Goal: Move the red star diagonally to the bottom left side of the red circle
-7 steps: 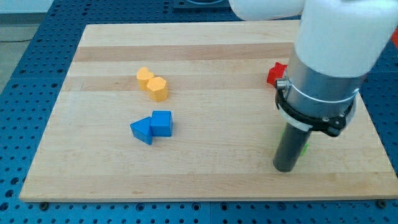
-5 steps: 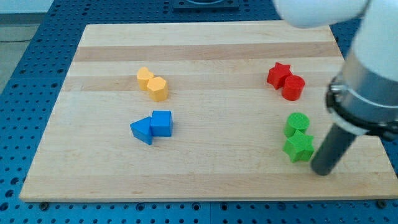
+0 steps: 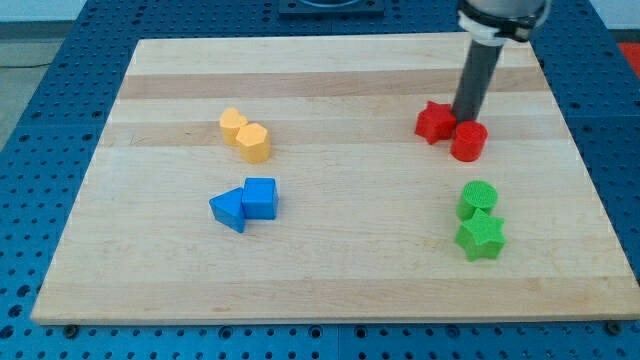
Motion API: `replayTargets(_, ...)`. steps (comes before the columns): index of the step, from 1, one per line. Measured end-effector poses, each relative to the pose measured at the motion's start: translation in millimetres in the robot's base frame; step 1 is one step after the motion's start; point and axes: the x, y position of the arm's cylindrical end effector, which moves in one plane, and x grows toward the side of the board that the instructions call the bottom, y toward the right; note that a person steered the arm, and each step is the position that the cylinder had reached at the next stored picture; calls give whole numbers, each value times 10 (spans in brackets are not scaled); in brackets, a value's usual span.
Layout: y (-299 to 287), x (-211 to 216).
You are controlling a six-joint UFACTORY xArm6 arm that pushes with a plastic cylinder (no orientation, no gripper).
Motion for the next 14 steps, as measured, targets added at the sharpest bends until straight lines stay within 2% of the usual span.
replayTargets(2,-461,-83)
replayTargets(3,-716,-310)
replayTargets(7,-1400,-93)
replayTargets(9,-1073,273)
replayTargets(12,-1046,626)
replayTargets(13,-1125,621)
replayTargets(14,-1488,620)
